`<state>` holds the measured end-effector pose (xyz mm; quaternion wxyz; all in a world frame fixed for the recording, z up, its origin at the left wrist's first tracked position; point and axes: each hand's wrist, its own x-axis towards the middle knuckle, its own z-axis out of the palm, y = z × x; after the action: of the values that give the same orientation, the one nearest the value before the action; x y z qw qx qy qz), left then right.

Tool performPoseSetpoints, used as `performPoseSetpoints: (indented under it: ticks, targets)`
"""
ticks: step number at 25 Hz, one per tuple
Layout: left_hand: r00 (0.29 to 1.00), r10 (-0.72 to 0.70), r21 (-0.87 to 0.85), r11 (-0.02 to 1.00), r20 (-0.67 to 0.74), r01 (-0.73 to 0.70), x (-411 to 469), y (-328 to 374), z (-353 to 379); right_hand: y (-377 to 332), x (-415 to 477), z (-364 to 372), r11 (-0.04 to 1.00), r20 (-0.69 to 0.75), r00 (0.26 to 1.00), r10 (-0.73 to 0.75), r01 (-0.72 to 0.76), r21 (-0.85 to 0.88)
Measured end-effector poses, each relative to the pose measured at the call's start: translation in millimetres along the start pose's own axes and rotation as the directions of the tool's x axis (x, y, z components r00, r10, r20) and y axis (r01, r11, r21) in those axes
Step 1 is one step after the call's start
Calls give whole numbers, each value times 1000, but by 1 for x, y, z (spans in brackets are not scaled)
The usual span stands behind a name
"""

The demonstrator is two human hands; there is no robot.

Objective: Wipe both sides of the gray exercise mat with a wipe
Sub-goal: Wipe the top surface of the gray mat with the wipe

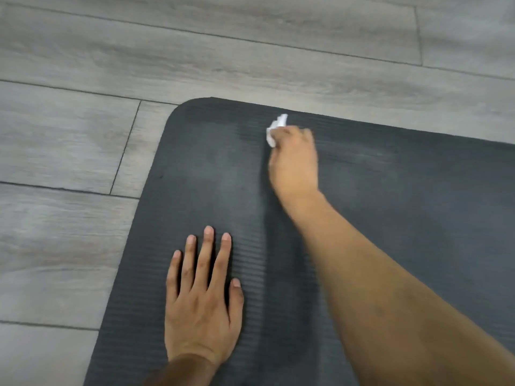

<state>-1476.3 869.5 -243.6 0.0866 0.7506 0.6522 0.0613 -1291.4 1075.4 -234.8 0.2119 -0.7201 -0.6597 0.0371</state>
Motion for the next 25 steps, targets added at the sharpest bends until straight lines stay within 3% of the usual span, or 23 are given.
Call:
performPoseSetpoints:
  ticks: [4,5,7,8,10,12,14,16,18,20,22,24,25]
  targets:
    - [995,83,-24,996,-62,-85,2,-8,9,-127,4,33,946,298,901,-315,324,21]
    - [995,78,-19,997,-56,-79,2,-7,8,-125,4,29,930,344,873,-346,367,4]
    - [999,23,-15,1000,-24,-23,1,-3,3,-78,-4,10,946,271,911,-312,325,-5]
    - [1000,5,-16,1000,-17,-5,0,-1,1,-41,-12,-3,970,217,949,-227,241,-39]
    - [1000,0,1,1000,-12,0,-1,1,-1,53,-36,-41,988,42,994,100,-95,-120]
    - [1000,10,6,1000,-8,-10,-1,1,-1,124,-66,-87,874,-72,882,466,-472,-121]
    - [1000,-3,13,1000,-7,3,0,0,0,139,-75,-97,784,-129,795,593,-607,-132]
    - [1000,-8,15,1000,-5,8,-1,2,-1,100,-65,-75,840,-139,843,519,-534,-98]
    - [1000,-3,19,1000,-1,3,-1,2,0,37,-50,-40,935,-44,934,355,-355,2]
    - [1000,-6,21,1000,-6,6,0,0,1,-12,-40,-17,964,38,966,256,-258,58]
    - [1000,5,21,1000,-12,-4,-1,-1,3,-23,-40,-26,987,-42,986,159,-157,30]
    - [1000,6,7,1000,-28,-6,0,-1,3,6,-44,-44,997,-189,982,-13,-1,-75]
    - [1000,2,11,1000,-28,-2,0,-1,4,29,-46,-50,990,-206,978,-33,4,-138]
